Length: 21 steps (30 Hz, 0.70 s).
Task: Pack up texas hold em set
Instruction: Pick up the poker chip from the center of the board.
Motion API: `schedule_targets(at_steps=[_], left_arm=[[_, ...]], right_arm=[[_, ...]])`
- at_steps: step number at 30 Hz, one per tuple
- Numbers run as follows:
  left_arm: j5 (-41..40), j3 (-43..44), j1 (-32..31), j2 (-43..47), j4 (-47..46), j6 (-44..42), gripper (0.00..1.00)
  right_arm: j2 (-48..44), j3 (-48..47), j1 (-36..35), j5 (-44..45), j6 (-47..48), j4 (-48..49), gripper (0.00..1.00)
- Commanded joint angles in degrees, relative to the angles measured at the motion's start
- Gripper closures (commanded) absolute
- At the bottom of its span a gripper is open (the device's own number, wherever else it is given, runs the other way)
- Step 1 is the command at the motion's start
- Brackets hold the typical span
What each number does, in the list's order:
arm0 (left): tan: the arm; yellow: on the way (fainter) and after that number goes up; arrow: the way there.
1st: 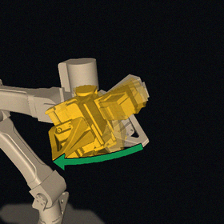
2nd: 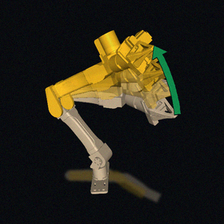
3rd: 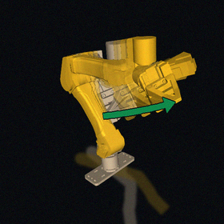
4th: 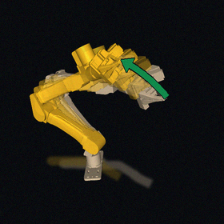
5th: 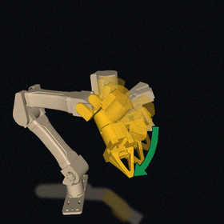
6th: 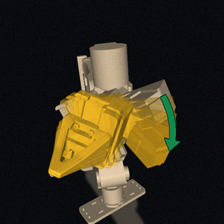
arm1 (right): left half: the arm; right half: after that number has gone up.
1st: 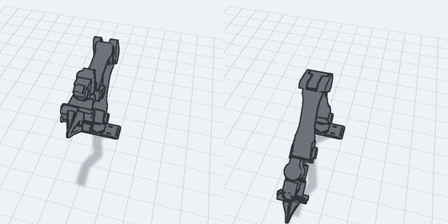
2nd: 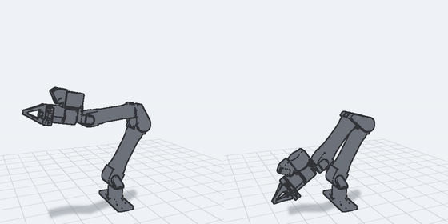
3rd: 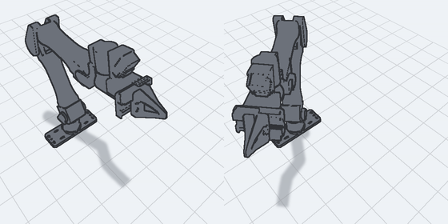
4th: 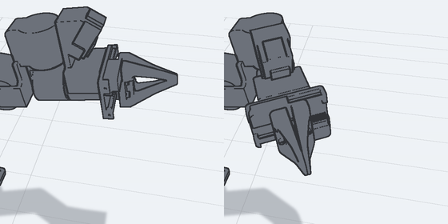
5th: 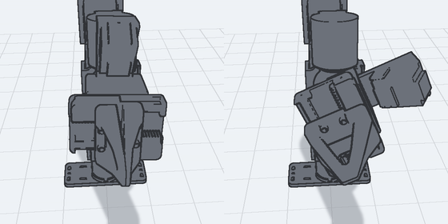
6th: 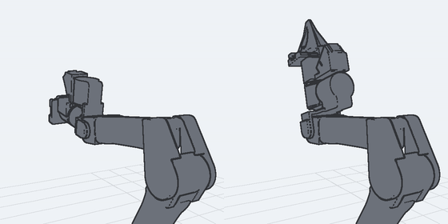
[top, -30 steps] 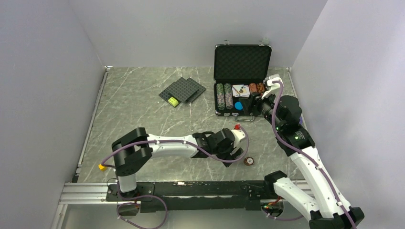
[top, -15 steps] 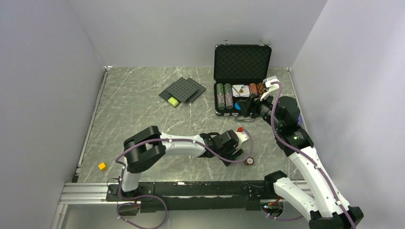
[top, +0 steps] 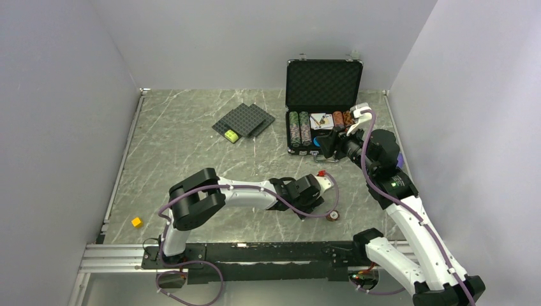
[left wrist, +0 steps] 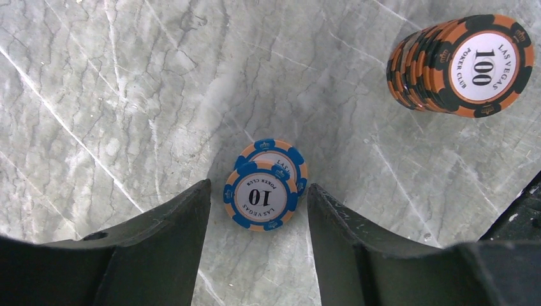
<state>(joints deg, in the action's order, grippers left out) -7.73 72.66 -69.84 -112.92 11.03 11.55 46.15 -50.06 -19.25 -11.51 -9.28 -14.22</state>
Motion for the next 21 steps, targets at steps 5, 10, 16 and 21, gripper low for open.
schedule_targets(at_steps=[5, 10, 16, 21], left_arm=[[-0.61, 1.13, -0.12, -2.29, 0.49, -1.57, 0.49], [-0.46, 1.35, -0.12, -3.16, 0.72, -2.62, 0.6], [-0.4, -0.08, -0.07, -3.0, -1.02, -3.17, 0.81], [-0.11, -3.46, 0.22, -0.4, -6.61, -0.65, 0.88]], right_arm=[[-1.44, -0.03, 0.14, 0.34, -0.26, 1.15, 0.42], [-1.59, -0.18, 0.11, 0.21, -0.46, 0.98, 0.43], [-1.83, 0.42, 0.16, 0.6, -0.83, 1.28, 0.43], [-1.36, 1.45, 0.19, 2.36, -2.93, 1.4, 0.44]])
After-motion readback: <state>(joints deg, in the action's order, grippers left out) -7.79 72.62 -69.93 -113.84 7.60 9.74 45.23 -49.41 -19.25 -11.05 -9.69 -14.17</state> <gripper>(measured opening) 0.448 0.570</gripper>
